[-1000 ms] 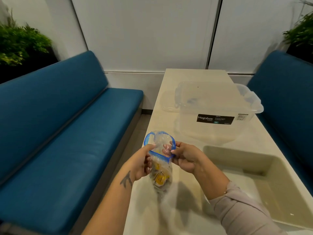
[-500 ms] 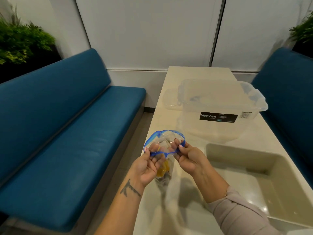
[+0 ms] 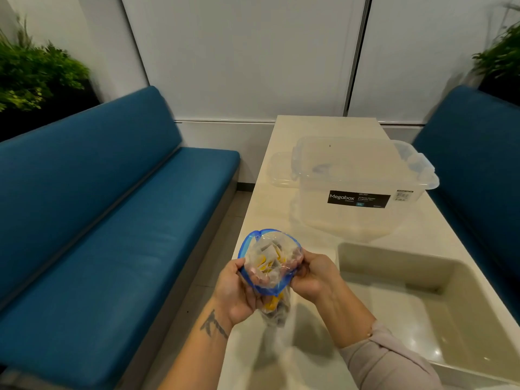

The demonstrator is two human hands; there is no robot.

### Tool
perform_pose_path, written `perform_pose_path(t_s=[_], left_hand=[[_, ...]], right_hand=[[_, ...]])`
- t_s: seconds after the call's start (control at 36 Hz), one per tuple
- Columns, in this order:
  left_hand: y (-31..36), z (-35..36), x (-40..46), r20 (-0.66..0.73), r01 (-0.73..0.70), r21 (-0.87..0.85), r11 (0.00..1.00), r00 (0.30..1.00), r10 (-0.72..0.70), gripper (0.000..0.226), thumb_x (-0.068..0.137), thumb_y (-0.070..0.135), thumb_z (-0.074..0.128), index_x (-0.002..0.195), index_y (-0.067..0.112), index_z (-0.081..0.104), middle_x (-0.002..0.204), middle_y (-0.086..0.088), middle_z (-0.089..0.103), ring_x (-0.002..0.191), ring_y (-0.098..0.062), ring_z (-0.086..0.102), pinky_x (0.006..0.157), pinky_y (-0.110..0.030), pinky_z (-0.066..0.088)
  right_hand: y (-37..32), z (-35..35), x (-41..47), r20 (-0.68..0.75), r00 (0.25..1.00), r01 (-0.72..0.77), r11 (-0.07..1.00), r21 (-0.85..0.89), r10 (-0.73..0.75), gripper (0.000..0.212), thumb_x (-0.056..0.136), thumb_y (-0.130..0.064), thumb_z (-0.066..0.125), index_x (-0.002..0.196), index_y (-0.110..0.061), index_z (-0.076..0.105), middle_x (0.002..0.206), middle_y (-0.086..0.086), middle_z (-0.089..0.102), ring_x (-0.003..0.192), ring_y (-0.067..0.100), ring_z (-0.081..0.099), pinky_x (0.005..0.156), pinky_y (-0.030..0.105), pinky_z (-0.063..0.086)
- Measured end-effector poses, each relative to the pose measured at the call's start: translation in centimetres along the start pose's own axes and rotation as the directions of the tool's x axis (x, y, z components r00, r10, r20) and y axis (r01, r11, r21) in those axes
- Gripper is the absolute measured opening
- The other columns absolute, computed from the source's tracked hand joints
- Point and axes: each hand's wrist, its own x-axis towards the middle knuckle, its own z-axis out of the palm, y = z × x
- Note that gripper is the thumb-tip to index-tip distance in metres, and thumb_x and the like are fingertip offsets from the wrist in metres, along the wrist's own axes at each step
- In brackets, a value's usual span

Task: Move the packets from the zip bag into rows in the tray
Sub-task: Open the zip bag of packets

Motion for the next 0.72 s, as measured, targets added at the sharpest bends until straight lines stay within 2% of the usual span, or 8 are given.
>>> perform_pose_path(t_s=[0.08,0.25,0.39,0.47,0.53,0.58,0.64,0.72], left_hand=[[-0.1,-0.1,0.3,-0.071,-0.009,0.11,0.994,0.997,0.017,0.049,0.101,0.043,0.026,0.11,0.011,0.062,0.091,-0.013,0.073,0.075,-0.026,0.07,0.065,-0.035,0.056],[0.2,0.2,0.9,-0.236,-0.194,0.357,0.914,0.928,0.289,0.025,0.097,0.034,0.045,0.112,0.015,0.051,0.106,-0.007,0.066,0.087,-0.025,0.069,0.063,-0.036,0.06],[0.5,0.8,1.2,-0.269,-0.364,0.436,0.823,0.82,0.505,0.021,0.096,0.025,0.05,0.101,0.008,0.06,0.1,-0.009,0.068,0.085,-0.021,0.067,0.057,-0.029,0.056],[0.7,1.0,1.4,-0.286,-0.316,0.323,0.892,0.866,0.411,0.03,0.097,0.031,0.046,0.092,0.006,0.063,0.095,-0.013,0.069,0.088,-0.027,0.066,0.073,-0.039,0.057],[0.9,0.9,1.4,-0.278,-0.263,0.097,0.96,0.919,0.28,0.034,0.096,0.034,0.046,0.095,0.005,0.063,0.089,-0.01,0.069,0.086,-0.025,0.065,0.075,-0.038,0.057],[1.2,0.7,1.2,-0.217,-0.183,-0.117,0.976,0.964,0.155,0.041,0.095,0.039,0.046,0.102,0.003,0.063,0.087,-0.008,0.07,0.082,-0.022,0.068,0.068,-0.035,0.059],[1.4,0.9,0.8,-0.149,-0.111,-0.219,0.969,0.986,0.08,0.04,0.096,0.04,0.042,0.095,0.006,0.063,0.075,-0.01,0.072,0.065,-0.021,0.071,0.054,-0.035,0.059],[1.3,1.4,0.4,-0.112,-0.07,-0.282,0.957,0.993,0.04,0.038,0.1,0.031,0.039,0.077,0.01,0.061,0.056,-0.007,0.063,0.036,-0.016,0.058,0.031,-0.021,0.044]], right_hand=[[0.0,0.4,-1.8,0.027,1.0,0.006,0.999,-0.052,-0.004,0.036,0.098,-0.004,0.037,0.063,-0.005,0.046,0.035,0.005,0.047,0.024,0.015,0.045,0.03,0.017,0.04],[-0.1,0.8,-3.1,0.029,0.999,0.017,0.997,-0.08,-0.015,0.038,0.1,-0.005,0.038,0.063,-0.003,0.046,0.033,0.007,0.047,0.022,0.016,0.046,0.028,0.017,0.037],[0.1,0.8,-3.1,0.051,0.999,0.014,0.995,-0.102,-0.009,0.038,0.1,-0.006,0.036,0.064,-0.004,0.046,0.034,0.008,0.047,0.023,0.017,0.047,0.029,0.018,0.039],[0.1,0.6,-2.8,0.065,0.998,-0.003,0.996,-0.09,0.009,0.038,0.1,-0.006,0.035,0.064,-0.006,0.043,0.034,0.006,0.045,0.023,0.017,0.045,0.029,0.016,0.038],[0.1,0.2,-2.1,0.064,0.998,-0.015,0.998,-0.063,0.019,0.038,0.1,-0.006,0.035,0.063,-0.007,0.043,0.035,0.005,0.044,0.024,0.016,0.044,0.031,0.016,0.039],[-0.1,-0.4,-0.9,0.049,0.999,-0.015,0.999,-0.05,0.018,0.037,0.099,-0.007,0.036,0.063,-0.01,0.041,0.039,0.002,0.041,0.031,0.013,0.043,0.039,0.017,0.045],[-0.2,-0.8,0.1,0.024,1.0,0.007,0.998,-0.069,-0.006,0.031,0.099,-0.01,0.037,0.069,-0.011,0.047,0.047,0.004,0.046,0.044,0.014,0.047,0.053,0.023,0.05],[-0.2,-0.7,0.7,0.006,0.994,0.107,0.977,-0.185,-0.108,0.035,0.102,-0.028,0.036,0.1,-0.002,0.059,0.089,0.019,0.065,0.085,0.029,0.064,0.078,0.041,0.053]])
